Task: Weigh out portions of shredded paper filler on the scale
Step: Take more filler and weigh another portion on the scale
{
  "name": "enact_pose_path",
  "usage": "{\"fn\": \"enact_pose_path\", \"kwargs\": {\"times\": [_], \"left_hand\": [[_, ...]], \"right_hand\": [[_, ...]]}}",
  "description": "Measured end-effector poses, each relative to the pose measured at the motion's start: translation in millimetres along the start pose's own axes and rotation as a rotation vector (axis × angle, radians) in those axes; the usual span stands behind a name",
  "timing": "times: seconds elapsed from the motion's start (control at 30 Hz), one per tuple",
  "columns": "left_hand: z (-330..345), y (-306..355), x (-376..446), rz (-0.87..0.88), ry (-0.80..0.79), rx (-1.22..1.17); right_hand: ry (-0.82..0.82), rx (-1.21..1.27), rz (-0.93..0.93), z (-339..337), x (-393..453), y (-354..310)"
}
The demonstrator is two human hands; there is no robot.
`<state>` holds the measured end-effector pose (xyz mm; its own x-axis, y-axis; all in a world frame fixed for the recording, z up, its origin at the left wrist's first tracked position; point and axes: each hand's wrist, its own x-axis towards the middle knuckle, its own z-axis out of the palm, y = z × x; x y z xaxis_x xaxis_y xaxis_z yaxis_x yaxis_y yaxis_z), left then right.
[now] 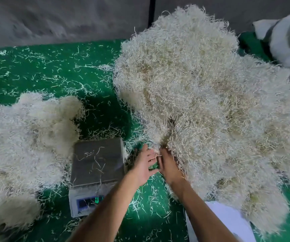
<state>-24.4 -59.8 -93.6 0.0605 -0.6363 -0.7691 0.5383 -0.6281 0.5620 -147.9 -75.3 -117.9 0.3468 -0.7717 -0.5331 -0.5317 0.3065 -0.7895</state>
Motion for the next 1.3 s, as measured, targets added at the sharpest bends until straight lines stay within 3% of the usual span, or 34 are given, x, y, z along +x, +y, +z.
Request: {"fn": "enact_pose_path", "kwargs": {"times": [0.1,0.2,0.3,0.37,0.5,0.57,0.7,0.8,0.93,1.0,1.1,1.17,1.23,1.3], "left_hand": [[-5.3,-18.8,3.7,0.022,-0.010,0.029],[-6.4,-20.8,-0.8,-0.006,-0.126,-0.075],[-2.7,0.5,-19.9,0.113,-0.169,-0.053],[2.4,17.5,-38.5,0.277,-0.175,0.106],[10.0,56.5,-71.9,0.607,0.173,0.484],[14.8,80.7,-85.9,0.670,0.200,0.504],[42.0,126.4,-129.1,0.513,0.057,0.353],[70.7,150.5,-155.2,0.530,-0.029,0.300],[99.4,167.1,-178.9,0.628,0.056,0.447],[106.2,177.2,-184.9,0.754,0.073,0.507],[109.0,187.9,-192.3,0.968,0.060,0.757],[107.0,186.4,-192.8,1.055,0.074,1.156],[103.0,186.5,-188.2,1.034,0.154,1.536],[103.2,196.9,-187.9,1.073,0.301,1.684]], "right_hand": [[0.104,-0.055,-0.005,9.2,-0.3,-7.2],[0.157,0.051,-0.043,21.0,-6.8,-28.3],[0.289,0.077,-0.258,23.4,-18.1,-46.1],[0.413,-0.039,-0.479,16.0,-26.3,-57.0],[0.627,-0.067,-0.651,-2.5,-48.8,-78.1],[0.792,-0.211,-0.689,-20.8,-58.5,-85.3],[0.634,-0.504,-0.703,-50.1,-71.4,-108.5],[0.613,-0.639,-0.658,-59.9,-76.2,-129.3],[0.653,-0.652,-0.597,-93.4,-74.9,-161.5],[0.621,-0.812,-0.546,-111.6,-77.9,-174.0],[0.643,-0.962,-0.537,-136.5,-84.1,-189.3],[0.669,-0.964,-0.553,-153.1,-91.8,-205.2],[0.708,-0.976,-0.635,-166.8,-98.4,-219.3],[0.738,-1.014,-0.762,-173.0,-103.4,-224.5]]}}
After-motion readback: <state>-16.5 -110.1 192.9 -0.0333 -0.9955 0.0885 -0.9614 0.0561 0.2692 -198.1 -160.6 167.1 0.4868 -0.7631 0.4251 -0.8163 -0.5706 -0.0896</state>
